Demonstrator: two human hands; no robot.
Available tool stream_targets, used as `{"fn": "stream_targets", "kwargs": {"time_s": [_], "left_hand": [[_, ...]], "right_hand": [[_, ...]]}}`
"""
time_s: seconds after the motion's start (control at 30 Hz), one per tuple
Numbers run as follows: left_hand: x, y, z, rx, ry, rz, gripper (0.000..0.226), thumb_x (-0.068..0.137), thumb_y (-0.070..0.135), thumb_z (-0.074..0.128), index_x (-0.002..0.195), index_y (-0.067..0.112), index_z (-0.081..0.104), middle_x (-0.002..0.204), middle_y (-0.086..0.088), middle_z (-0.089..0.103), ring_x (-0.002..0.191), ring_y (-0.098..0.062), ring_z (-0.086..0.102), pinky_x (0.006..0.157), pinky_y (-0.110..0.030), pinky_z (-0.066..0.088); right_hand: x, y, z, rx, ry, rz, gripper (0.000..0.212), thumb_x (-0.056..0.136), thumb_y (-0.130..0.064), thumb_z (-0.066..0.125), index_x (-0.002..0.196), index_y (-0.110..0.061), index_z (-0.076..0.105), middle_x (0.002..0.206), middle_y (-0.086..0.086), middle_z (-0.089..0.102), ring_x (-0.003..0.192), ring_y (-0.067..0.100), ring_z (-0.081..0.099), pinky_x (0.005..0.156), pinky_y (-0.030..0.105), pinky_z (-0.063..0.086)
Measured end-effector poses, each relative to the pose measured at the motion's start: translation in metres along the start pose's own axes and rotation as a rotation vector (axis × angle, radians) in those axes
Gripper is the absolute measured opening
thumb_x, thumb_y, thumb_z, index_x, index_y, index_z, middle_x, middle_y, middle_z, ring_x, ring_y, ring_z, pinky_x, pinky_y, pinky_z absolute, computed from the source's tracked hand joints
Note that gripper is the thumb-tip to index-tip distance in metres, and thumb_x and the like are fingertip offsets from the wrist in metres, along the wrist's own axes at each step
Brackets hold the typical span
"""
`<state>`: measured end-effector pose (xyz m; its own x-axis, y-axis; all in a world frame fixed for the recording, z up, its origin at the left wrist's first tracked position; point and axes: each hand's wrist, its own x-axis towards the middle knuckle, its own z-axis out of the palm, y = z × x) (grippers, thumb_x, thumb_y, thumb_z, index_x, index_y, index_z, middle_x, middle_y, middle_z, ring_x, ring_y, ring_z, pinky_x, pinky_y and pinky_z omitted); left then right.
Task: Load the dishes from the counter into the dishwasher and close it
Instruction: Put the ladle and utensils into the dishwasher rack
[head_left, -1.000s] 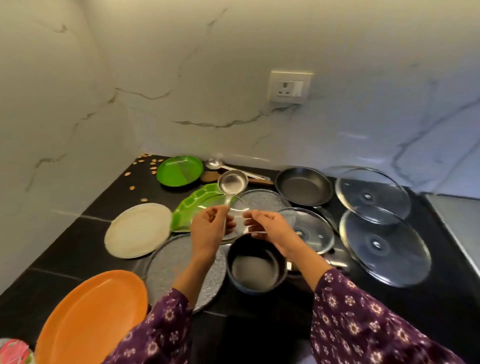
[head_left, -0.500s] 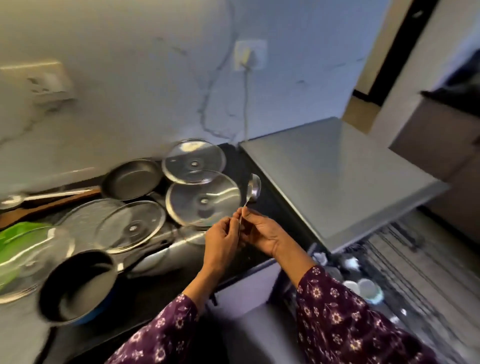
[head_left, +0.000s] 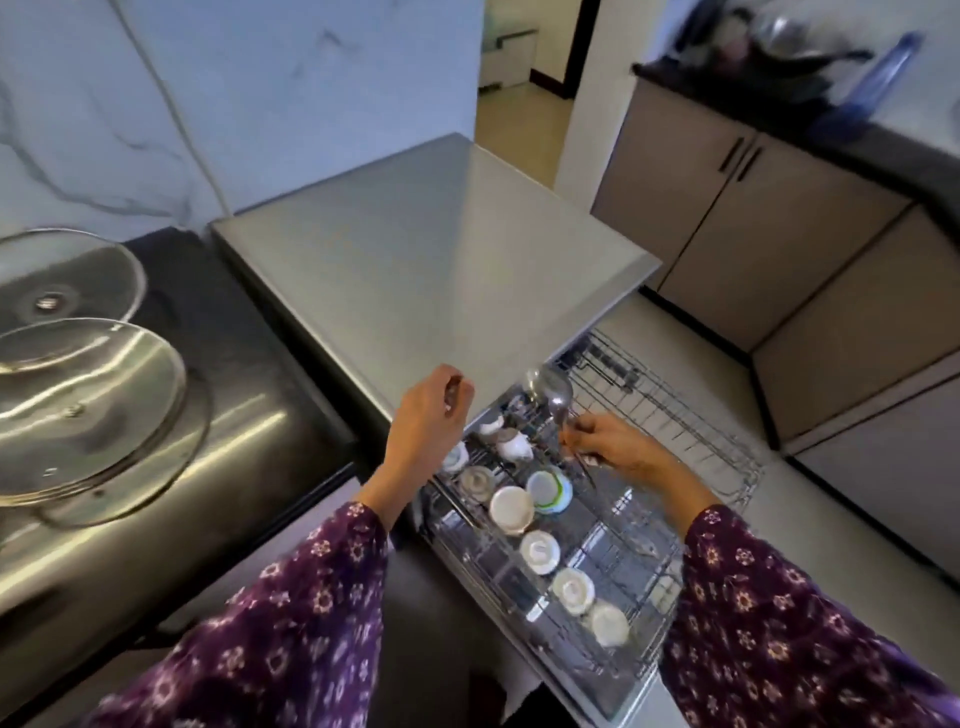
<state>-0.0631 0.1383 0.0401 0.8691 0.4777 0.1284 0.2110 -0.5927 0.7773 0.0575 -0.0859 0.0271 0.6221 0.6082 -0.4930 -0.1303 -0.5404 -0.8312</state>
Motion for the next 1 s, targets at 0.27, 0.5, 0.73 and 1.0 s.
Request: {"fn": "stream_targets", "kwargs": {"time_s": [0.27,0.5,0.73,1.0], "left_hand": [[0.057,-0.008,0.069,0.285,-0.123,0.238,0.036,0.094,0.025,0.054,0.124,0.006,0.051,0.128,-0.01,0.054,0.118,-0.025,0.049,0.1,-0.039,0.042],[0.092,-0.018,0.092,0.482,-0.191,0.391,0.043,0.097,0.028,0.045,0.135,0.006,0.043,0.139,-0.013,0.046,0.128,-0.026,0.043,0.11,-0.038,0.033],[0.095,-0.035,0.103,0.355,-0.134,0.373,0.039,0.098,0.027,0.038,0.131,0.007,0.045,0.14,-0.011,0.045,0.134,-0.02,0.036,0.118,-0.037,0.012],[0.093,-0.036,0.104,0.336,-0.081,0.358,0.036,0.097,0.029,0.039,0.126,0.01,0.049,0.136,-0.007,0.049,0.129,-0.017,0.042,0.118,-0.029,0.015]], "right_hand": [[0.045,0.111,-0.071,-0.434,-0.032,0.216,0.017,0.089,-0.008,0.057,0.082,-0.022,0.065,0.089,-0.007,0.06,0.089,0.016,0.057,0.09,0.036,0.046],[0.134,0.144,-0.058,-0.607,0.055,0.262,0.02,0.087,-0.022,0.063,0.105,-0.016,0.068,0.115,0.003,0.064,0.104,0.019,0.057,0.102,0.036,0.04],[0.198,0.176,-0.047,-0.599,0.114,0.299,0.015,0.087,-0.018,0.062,0.093,-0.008,0.071,0.102,0.009,0.066,0.097,0.024,0.062,0.086,0.027,0.046],[0.227,0.213,-0.05,-0.618,0.143,0.306,0.018,0.09,-0.021,0.057,0.091,-0.01,0.071,0.096,0.008,0.07,0.075,0.015,0.054,0.071,0.02,0.038]]}}
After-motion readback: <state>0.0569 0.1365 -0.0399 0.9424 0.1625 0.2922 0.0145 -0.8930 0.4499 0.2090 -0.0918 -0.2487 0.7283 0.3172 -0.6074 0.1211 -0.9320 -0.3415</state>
